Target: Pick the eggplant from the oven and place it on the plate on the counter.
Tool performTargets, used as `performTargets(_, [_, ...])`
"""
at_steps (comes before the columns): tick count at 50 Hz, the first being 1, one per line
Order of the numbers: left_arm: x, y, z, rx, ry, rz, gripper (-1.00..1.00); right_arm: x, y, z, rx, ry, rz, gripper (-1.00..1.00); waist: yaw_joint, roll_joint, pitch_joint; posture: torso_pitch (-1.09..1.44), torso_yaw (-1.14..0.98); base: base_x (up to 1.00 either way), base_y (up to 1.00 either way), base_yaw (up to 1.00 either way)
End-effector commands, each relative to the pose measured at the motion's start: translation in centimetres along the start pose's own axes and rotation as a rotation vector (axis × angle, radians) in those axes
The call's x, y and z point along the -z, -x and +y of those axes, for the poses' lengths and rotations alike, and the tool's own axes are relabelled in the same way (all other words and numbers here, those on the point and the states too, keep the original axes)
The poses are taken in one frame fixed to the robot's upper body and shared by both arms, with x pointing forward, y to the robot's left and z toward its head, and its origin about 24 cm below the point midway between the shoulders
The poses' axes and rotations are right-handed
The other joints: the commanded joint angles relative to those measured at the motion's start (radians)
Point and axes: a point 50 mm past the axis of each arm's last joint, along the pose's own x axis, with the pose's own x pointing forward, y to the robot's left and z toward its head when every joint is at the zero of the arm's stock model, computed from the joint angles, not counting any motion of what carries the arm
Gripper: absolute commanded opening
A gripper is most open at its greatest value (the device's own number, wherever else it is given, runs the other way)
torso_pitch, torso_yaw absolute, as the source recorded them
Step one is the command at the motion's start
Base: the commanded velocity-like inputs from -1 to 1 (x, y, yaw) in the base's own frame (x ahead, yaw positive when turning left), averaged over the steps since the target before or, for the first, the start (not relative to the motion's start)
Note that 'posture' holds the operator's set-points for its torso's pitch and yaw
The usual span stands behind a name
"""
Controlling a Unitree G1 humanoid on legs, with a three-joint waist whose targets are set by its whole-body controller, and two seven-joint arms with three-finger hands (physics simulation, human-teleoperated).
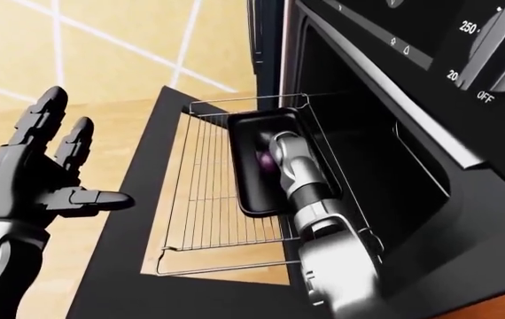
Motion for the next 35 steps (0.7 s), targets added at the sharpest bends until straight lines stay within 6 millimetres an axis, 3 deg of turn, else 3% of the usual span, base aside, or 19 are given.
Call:
performTargets(1, [-1.3,0.2,0.0,0.000,-0.013,-0.076,1.00,-0.7,0.9,-3.9,0.120,0.023,-0.023,-0.98,0.001,0.001,-0.029,0.00,0.00,0.00,0.00,0.00])
performTargets(10, [-1.4,0.1,0.1,-0.002,-0.018,-0.076,1.00,-1.1,2.0,-6.6,0.213,0.049,-0.030,-1.00,-0.001,0.002,-0.025,0.00,0.00,0.00,0.00,0.00])
performTargets(18, [-1.4,0.2,-0.1,0.000,-0.017,-0.078,1.00,-2.1,4.5,-10.6,0.315,0.009,-0.079,-1.00,-0.002,0.000,-0.019,0.00,0.00,0.00,0.00,0.00])
performTargets(24, [-1.5,0.2,0.0,-0.004,-0.015,-0.079,1.00,-2.9,5.6,-11.9,0.363,0.015,-0.108,-1.00,-0.005,0.001,-0.016,0.00,0.00,0.00,0.00,0.00])
performTargets(25, [-1.5,0.2,0.1,-0.005,-0.014,-0.079,1.00,-3.0,5.8,-12.1,0.366,0.022,-0.112,-1.00,-0.005,0.007,-0.037,0.00,0.00,-0.03,0.17,0.00])
performTargets(28, [-1.6,0.2,0.2,-0.006,-0.014,-0.080,1.00,-3.2,6.2,-12.5,0.378,0.022,-0.118,-1.00,-0.009,-0.009,-0.025,0.00,0.00,-0.08,0.21,0.00])
performTargets(30, [-1.6,0.2,0.2,-0.006,-0.014,-0.081,1.00,-3.3,6.3,-12.6,0.385,0.022,-0.122,-1.00,-0.011,-0.019,-0.032,0.00,0.00,-0.14,0.26,0.00])
performTargets(32, [-1.5,0.2,0.2,-0.006,-0.013,-0.081,1.00,-3.3,6.4,-12.8,0.386,0.020,-0.122,-1.00,-0.008,-0.009,-0.035,0.00,0.00,-0.14,0.26,0.00])
performTargets(35, [-1.6,0.3,0.2,-0.006,-0.013,-0.081,1.00,-3.1,6.4,-12.8,0.388,0.015,-0.118,-1.00,-0.008,0.039,-0.022,0.00,0.00,-0.15,0.28,0.00])
